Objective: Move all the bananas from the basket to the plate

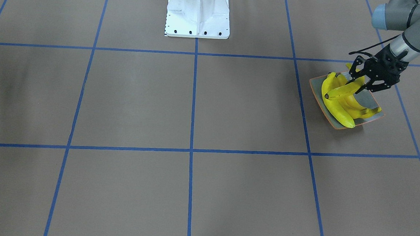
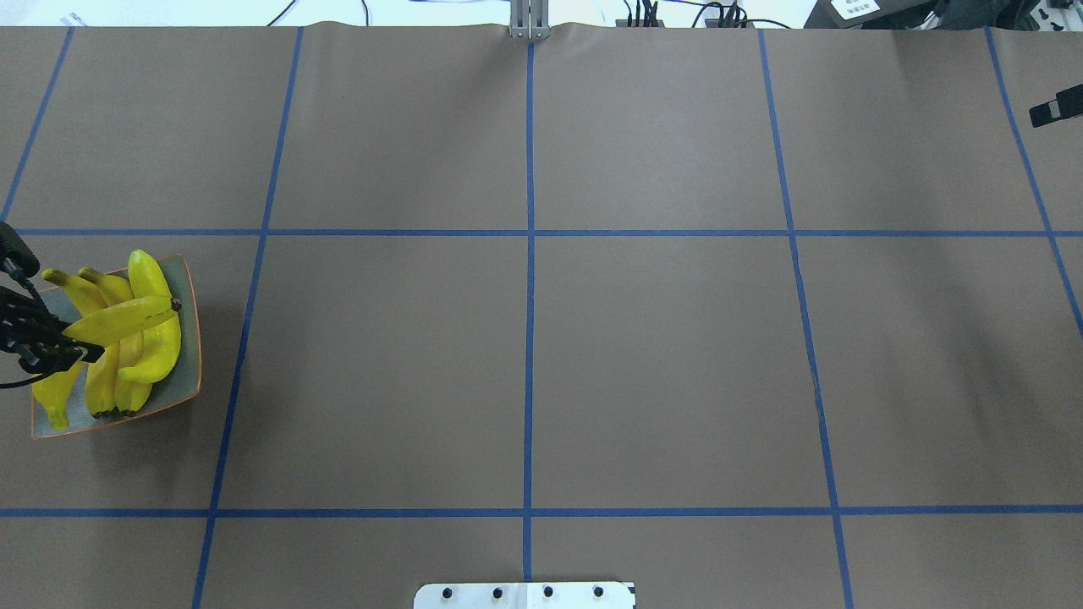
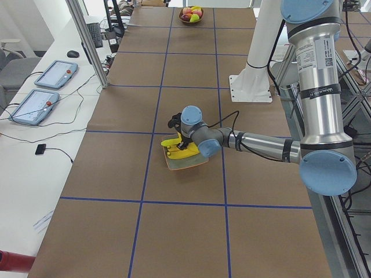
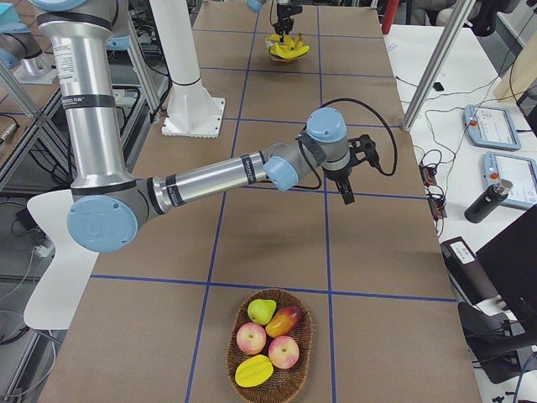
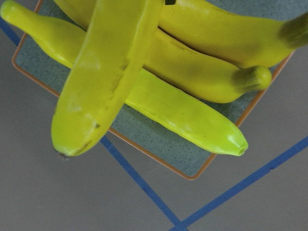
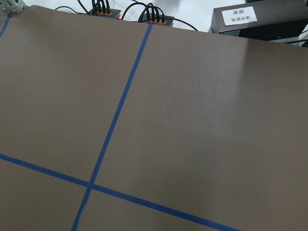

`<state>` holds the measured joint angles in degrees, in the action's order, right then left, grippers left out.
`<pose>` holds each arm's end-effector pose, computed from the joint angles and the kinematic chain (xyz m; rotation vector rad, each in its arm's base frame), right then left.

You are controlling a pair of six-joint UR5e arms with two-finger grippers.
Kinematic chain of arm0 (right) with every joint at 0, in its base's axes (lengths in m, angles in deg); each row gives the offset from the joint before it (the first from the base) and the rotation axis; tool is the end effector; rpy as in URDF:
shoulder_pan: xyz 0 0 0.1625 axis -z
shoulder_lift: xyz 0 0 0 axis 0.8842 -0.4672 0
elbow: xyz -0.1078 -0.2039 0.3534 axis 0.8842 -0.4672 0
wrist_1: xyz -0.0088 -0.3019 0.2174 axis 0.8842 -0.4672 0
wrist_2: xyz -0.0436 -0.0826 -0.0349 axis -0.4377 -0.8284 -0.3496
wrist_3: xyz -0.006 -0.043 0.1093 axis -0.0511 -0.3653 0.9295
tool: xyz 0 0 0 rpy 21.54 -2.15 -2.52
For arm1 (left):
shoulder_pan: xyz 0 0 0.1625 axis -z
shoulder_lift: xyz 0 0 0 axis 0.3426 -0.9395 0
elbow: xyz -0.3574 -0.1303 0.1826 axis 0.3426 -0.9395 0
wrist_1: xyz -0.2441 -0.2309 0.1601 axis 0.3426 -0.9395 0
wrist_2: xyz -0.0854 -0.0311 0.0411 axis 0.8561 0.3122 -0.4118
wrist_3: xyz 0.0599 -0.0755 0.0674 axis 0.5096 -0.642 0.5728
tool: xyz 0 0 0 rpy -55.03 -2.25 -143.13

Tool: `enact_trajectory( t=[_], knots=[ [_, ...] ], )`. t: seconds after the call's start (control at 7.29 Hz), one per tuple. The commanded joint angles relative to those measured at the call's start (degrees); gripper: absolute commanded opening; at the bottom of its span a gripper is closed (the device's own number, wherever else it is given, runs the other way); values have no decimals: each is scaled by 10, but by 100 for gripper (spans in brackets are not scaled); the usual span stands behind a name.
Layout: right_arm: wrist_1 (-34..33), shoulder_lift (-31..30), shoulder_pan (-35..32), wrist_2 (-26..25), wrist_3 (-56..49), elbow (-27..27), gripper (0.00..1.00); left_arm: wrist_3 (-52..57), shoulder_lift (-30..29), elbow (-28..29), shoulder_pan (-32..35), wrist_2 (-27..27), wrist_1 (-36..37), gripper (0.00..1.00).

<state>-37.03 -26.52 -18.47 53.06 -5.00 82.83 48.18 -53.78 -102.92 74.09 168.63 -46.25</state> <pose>-0.0347 -0.5100 0.4760 0.4428 -0.9035 -0.1169 0.1897 -0.3607 0.5404 0.4448 0.9404 0.6273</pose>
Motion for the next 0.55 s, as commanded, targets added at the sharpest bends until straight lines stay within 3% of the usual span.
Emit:
enact_trajectory(
  t=[0.0, 0.27, 0.41],
  knots=[
    [0, -3, -3, 0, -7, -2, 100, 2, -9, 1, 0, 0, -1, 98],
    [0, -4, -6, 0, -7, -2, 100, 0, -9, -6, 6, 1, -3, 99],
    [-1, -5, -8, 0, -8, -2, 100, -4, -20, -8, 51, 7, 0, 99]
  ],
)
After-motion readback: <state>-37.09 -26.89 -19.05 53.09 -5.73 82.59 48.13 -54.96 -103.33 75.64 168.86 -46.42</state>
